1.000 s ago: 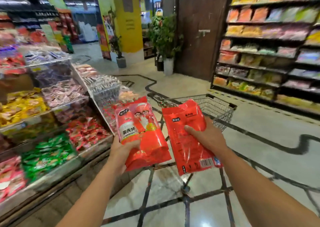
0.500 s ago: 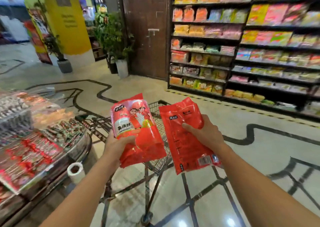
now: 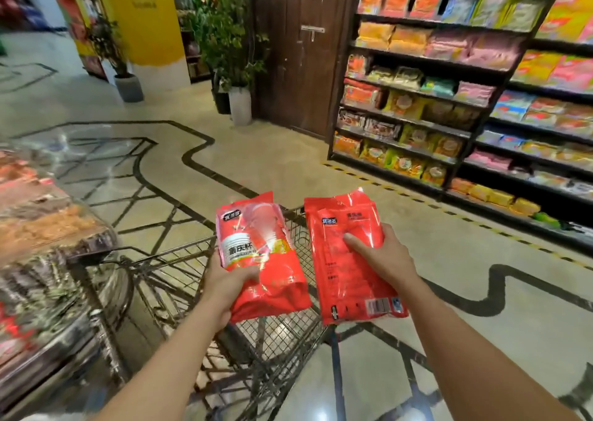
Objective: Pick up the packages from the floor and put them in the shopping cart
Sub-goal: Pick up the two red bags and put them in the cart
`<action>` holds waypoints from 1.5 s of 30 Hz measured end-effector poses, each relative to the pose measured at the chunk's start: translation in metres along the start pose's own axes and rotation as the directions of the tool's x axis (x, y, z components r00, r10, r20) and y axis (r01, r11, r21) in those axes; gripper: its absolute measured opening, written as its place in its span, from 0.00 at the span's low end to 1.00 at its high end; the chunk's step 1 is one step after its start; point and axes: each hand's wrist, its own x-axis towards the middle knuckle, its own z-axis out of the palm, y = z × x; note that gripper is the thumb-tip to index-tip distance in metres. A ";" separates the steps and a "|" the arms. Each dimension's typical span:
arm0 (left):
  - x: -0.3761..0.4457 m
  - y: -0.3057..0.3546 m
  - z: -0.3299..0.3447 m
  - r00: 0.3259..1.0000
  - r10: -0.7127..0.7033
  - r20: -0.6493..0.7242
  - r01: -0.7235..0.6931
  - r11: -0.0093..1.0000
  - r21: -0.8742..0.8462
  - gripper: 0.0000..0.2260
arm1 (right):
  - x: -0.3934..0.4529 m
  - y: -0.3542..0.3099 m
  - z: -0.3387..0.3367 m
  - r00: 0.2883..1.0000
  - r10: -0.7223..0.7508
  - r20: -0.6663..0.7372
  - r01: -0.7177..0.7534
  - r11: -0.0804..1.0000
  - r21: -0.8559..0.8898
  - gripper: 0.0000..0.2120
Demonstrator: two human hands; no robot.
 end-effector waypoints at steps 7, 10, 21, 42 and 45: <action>0.090 -0.032 0.010 0.982 -0.077 -0.175 0.065 0.995 -0.076 0.31 | 0.136 0.012 0.064 0.987 0.014 0.163 -0.013 1.000 -0.007 0.34; 0.125 -0.058 0.016 0.953 -0.098 -0.288 0.072 0.993 -0.097 0.30 | 0.192 0.024 0.103 0.959 0.025 0.282 -0.026 1.000 -0.001 0.39; 0.244 -0.219 0.025 0.723 -0.344 -0.600 0.207 0.935 -0.286 0.49 | 0.346 0.084 0.232 0.810 0.105 0.577 0.031 0.975 -0.221 0.41; 0.358 -0.330 0.026 0.722 -0.407 -0.559 0.356 0.912 -0.204 0.53 | 0.409 0.236 0.431 0.668 0.291 0.685 0.100 0.877 -0.470 0.47; 0.356 -0.340 0.019 0.713 -0.387 -0.585 0.444 0.895 -0.051 0.43 | 0.409 0.247 0.441 0.652 0.314 0.690 0.126 0.853 -0.507 0.50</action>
